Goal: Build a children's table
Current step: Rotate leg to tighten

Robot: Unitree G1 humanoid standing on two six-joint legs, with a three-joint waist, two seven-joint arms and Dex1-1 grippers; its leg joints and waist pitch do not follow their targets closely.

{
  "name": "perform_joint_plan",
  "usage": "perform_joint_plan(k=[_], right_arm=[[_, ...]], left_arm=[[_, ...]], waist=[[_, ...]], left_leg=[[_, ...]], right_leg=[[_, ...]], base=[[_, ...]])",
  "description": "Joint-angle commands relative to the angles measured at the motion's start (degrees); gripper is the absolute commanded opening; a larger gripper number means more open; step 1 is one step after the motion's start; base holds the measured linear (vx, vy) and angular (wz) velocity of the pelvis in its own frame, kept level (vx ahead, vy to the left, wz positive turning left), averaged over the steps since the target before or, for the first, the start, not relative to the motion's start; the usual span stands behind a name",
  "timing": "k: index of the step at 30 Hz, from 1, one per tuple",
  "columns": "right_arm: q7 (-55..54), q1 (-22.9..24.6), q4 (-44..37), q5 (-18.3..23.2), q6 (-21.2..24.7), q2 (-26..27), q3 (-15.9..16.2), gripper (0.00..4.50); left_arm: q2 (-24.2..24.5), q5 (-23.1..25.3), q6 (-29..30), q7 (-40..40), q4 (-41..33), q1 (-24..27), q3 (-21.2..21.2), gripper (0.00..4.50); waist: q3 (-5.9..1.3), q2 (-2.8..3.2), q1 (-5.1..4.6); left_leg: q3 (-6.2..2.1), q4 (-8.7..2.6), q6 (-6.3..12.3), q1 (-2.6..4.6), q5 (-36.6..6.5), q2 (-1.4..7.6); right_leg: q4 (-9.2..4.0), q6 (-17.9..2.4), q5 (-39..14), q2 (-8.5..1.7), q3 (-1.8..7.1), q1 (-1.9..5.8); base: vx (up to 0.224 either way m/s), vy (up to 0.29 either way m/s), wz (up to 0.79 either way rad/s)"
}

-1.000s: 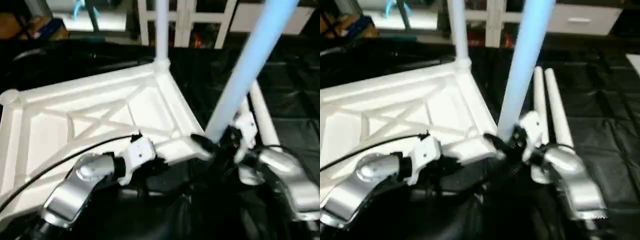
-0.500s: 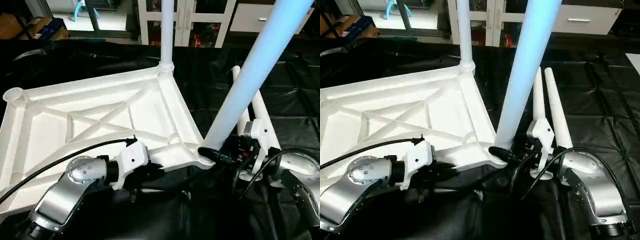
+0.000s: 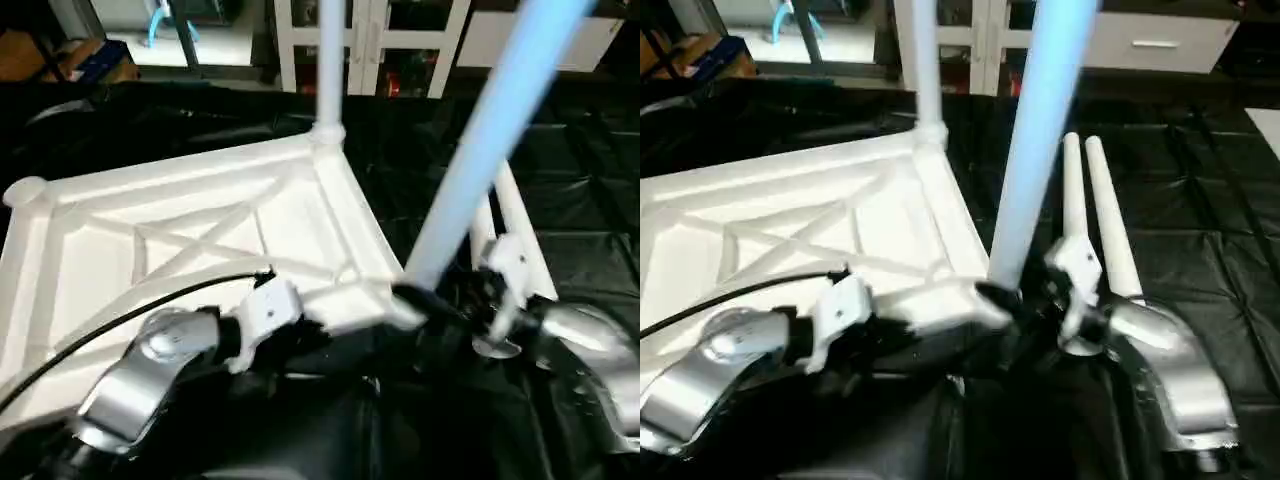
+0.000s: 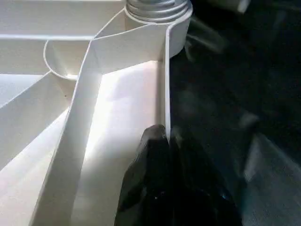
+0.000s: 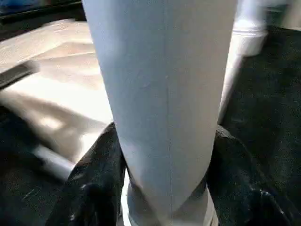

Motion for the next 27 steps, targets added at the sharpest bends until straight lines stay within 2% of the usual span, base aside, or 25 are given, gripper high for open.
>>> perform_joint_plan(k=[1,2,3,4,5,6,7,8,10,11,12,13,14,15,16,17,18,19,20,21,22,23,24,25,27], right_arm=[[-11.9,-0.1,4.0,-3.6,7.3,4.7,0.8,1.99],[-15.4,-0.4,4.9,-4.6,9.0,6.6,0.7,1.98],[-19.8,-1.1,7.1,-5.6,8.7,10.1,0.6,1.98],[-19.8,-1.1,7.1,-5.6,8.7,10.1,0.6,1.98],[-24.2,-2.4,10.2,-5.9,7.3,14.8,0.5,1.98],[-28.3,-4.5,14.5,-6.0,5.1,20.3,0.9,1.98],[-28.6,-4.7,14.9,-6.1,4.8,20.8,1.0,1.98],[-28.9,-6.3,16.8,-6.7,3.8,22.5,2.2,1.98],[-26.7,-7.0,17.0,-6.7,3.2,22.2,3.4,1.98],[-23.9,-6.8,15.8,-6.0,2.9,21.4,4.2,1.98],[-22.7,-6.7,15.3,-5.8,3.0,20.9,4.5,1.98],[-17.0,-5.8,12.1,-4.9,3.0,18.3,6.1,1.98],[-15.9,-5.7,11.4,-4.8,2.9,17.7,6.4,1.98],[-11.3,-4.6,8.4,-3.6,2.8,14.6,6.6,1.98],[-8.8,-3.9,6.5,-2.9,2.7,12.8,6.5,2.33],[-4.4,-3.0,4.2,-1.3,2.5,9.7,5.8,2.54],[-2.6,-2.6,3.2,-0.8,2.4,8.2,5.5,2.70],[-0.2,-2.1,2.0,0.0,2.4,6.3,5.1,2.70],[4.2,-1.2,0.0,1.4,2.4,2.5,4.4,2.78],[4.2,-1.2,0.0,1.4,2.4,2.5,4.4,2.90],[7.6,-0.4,-1.7,2.6,2.6,-0.6,3.7,2.90],[10.1,0.3,-2.6,2.9,1.9,-3.4,2.8,3.03],[11.0,0.7,-2.8,2.6,0.9,-4.8,2.1,3.12],[11.9,0.9,-2.7,2.1,-0.2,-6.1,1.5,3.12],[13.5,1.2,-2.8,2.3,-1.0,-7.5,0.5,3.12]], left_arm=[[-4.2,2.2,5.3,6.0,3.3,0.2,-3.9,0.00],[-5.7,2.9,6.7,8.0,4.0,-0.3,-4.0,0.00],[-8.9,3.5,9.0,11.5,5.1,-1.0,-3.7,0.00],[-8.9,3.5,9.0,11.5,5.1,-1.0,-3.7,0.00],[-12.0,3.8,10.6,14.0,6.2,-1.9,-4.1,0.00],[-15.6,4.2,11.6,16.1,7.5,-3.2,-5.1,0.00],[-16.0,4.3,11.6,16.3,7.6,-3.3,-5.3,0.00],[-17.1,4.2,10.6,15.4,7.8,-4.1,-6.4,0.00],[-17.0,3.9,10.3,14.5,7.3,-4.2,-6.7,0.00],[-16.1,3.8,9.5,13.5,6.9,-4.0,-6.8,0.00],[-15.8,3.8,9.4,13.1,6.8,-3.9,-6.8,0.00],[-13.7,3.7,8.5,11.3,6.2,-3.4,-6.7,0.00],[-13.3,3.8,8.3,11.0,6.1,-3.3,-6.7,0.00],[-10.4,3.2,6.3,8.0,5.1,-2.4,-6.6,0.00],[-8.6,3.0,5.2,6.1,4.4,-1.7,-6.6,0.00],[-5.6,2.0,1.7,2.3,3.2,-0.4,-6.4,0.00],[-4.4,1.4,1.1,0.7,2.5,0.2,-6.2,0.00],[-2.7,0.5,0.2,-1.5,1.6,1.0,-5.9,0.00],[-0.4,-0.5,-0.7,-4.3,0.3,2.3,-5.0,0.00],[-0.4,-0.5,-0.7,-4.3,0.3,2.3,-5.0,0.00],[1.4,-1.2,-0.7,-6.1,-0.5,3.3,-4.2,0.00],[2.5,-1.7,-0.2,-6.9,-0.9,3.8,-3.1,0.00],[2.8,-2.0,-0.2,-7.1,-1.0,4.0,-2.5,0.00],[3.2,-2.3,-0.2,-7.2,-1.1,4.1,-1.8,0.00],[3.8,-2.9,-0.5,-7.5,-1.1,4.2,-1.4,0.00]], waist=[[-1.99,-0.85,0.17],[-1.74,-0.92,-0.06],[-1.40,-0.92,-0.04],[-1.21,-0.77,-0.26],[-1.33,-0.86,-0.17],[-1.35,-0.67,-0.53],[-1.49,-0.41,-0.70],[-1.48,-0.82,-1.10],[-1.53,-0.55,-1.26],[-1.64,-0.58,-1.23],[-1.61,-0.64,-1.19],[-1.58,-0.71,-1.21],[-1.79,-0.82,-0.82],[-1.96,-0.82,-0.68],[-1.81,-0.97,-0.69],[-1.95,-1.04,-0.42],[-2.04,-1.07,-0.33],[-2.18,-1.04,-0.26],[-2.41,-0.94,0.04],[-2.39,-0.92,-0.03],[-2.48,-0.81,-0.13],[-3.12,-0.93,0.10],[-3.60,-0.76,0.46],[-3.68,-0.76,0.68],[-3.76,-1.00,0.90]], left_leg=[[-1.24,-4.50,3.41,0.29,-10.9,2.59],[-1.35,-4.68,1.97,0.43,-13.1,2.47],[-1.68,-5.03,0.62,0.67,-16.3,2.38],[-1.67,-4.99,0.04,0.86,-18.2,2.27],[-1.98,-5.11,-0.56,1.40,-19.8,2.24],[-2.08,-5.29,-1.10,1.41,-20.6,2.20],[-2.31,-5.48,-1.43,1.25,-20.8,2.13],[-2.81,-5.95,-2.01,0.66,-21.9,2.15],[-2.85,-6.00,-1.90,1.17,-24.4,2.15],[-2.79,-6.18,-1.43,1.01,-24.4,2.19],[-2.77,-6.23,-1.30,0.92,-24.3,2.23],[-2.69,-6.26,-1.19,0.86,-24.1,2.23],[-2.71,-6.17,-0.46,0.92,-23.4,2.27],[-2.37,-6.00,0.24,0.82,-21.4,2.27],[-2.27,-6.13,0.78,0.70,-20.9,2.45],[-2.07,-5.99,2.24,0.49,-18.4,2.33],[-1.97,-5.88,2.66,0.59,-17.6,2.45],[-1.86,-5.77,3.04,0.61,-16.2,2.51],[-1.95,-5.64,4.23,0.55,-13.4,2.60],[-1.67,-5.44,5.31,0.58,-11.6,2.77],[-1.43,-5.39,5.70,0.59,-10.8,2.77],[-1.29,-4.74,6.74,0.68,-5.9,2.68],[-1.12,-4.08,8.71,0.90,1.0,2.44],[-0.97,-3.52,11.37,0.70,6.1,2.30],[-0.81,-2.98,13.37,0.29,7.5,2.01]], right_leg=[[-4.82,-11.1,-20.2,-2.81,1.80,2.41],[-5.20,-9.4,-24.9,-2.71,1.84,2.07],[-5.65,-7.3,-30.6,-2.76,1.69,1.84],[-5.90,-6.3,-33.5,-2.84,1.75,1.41],[-6.46,-4.7,-36.1,-2.96,1.69,1.39],[-6.62,-4.2,-36.4,-2.97,1.68,1.03],[-6.57,-4.0,-36.0,-2.96,1.46,1.27],[-6.51,-3.2,-35.4,-2.85,0.99,1.82],[-6.85,-2.2,-34.1,-2.77,1.04,1.51],[-6.79,-2.5,-30.5,-2.62,1.11,1.66],[-6.75,-2.7,-29.6,-2.61,1.17,1.68],[-6.71,-2.9,-28.9,-2.59,1.24,1.65],[-6.57,-2.8,-27.7,-2.66,1.36,1.99],[-6.42,-3.7,-24.7,-2.71,1.63,1.95],[-6.37,-4.3,-23.8,-2.71,1.69,2.09],[-6.24,-5.4,-21.9,-2.78,1.73,2.38],[-6.09,-5.9,-21.0,-2.87,1.78,2.47],[-5.93,-6.6,-19.3,-2.89,1.85,2.52],[-5.48,-7.9,-15.7,-2.87,1.74,3.01],[-5.22,-9.8,-13.6,-2.83,1.72,2.75],[-5.16,-10.7,-12.4,-2.86,1.71,2.80],[-4.28,-12.7,-5.7,-2.84,1.74,3.22],[-3.09,-14.9,4.6,-2.45,1.70,3.51],[-2.30,-16.7,12.6,-2.40,1.68,3.44],[-1.74,-17.7,17.1,-2.59,1.89,3.66]], base=[[0.000,0.000,0.00],[0.000,0.000,0.00],[0.000,0.000,0.00],[0.000,0.000,0.00],[0.000,0.000,0.00],[0.000,0.000,0.00],[0.000,0.000,0.00],[0.000,0.000,0.00],[0.000,0.000,0.00],[0.000,0.000,0.00],[0.000,0.000,0.00],[0.000,0.000,0.00],[0.000,0.000,0.00],[0.000,0.000,0.00],[0.000,0.000,0.00],[0.000,0.000,0.00],[0.000,0.000,0.00],[0.065,-0.035,0.04],[0.065,-0.035,0.04],[0.081,-0.032,0.03],[0.102,-0.024,0.02],[0.102,-0.024,0.02],[0.120,-0.015,0.01],[0.104,-0.013,0.01],[0.083,-0.015,0.02]])
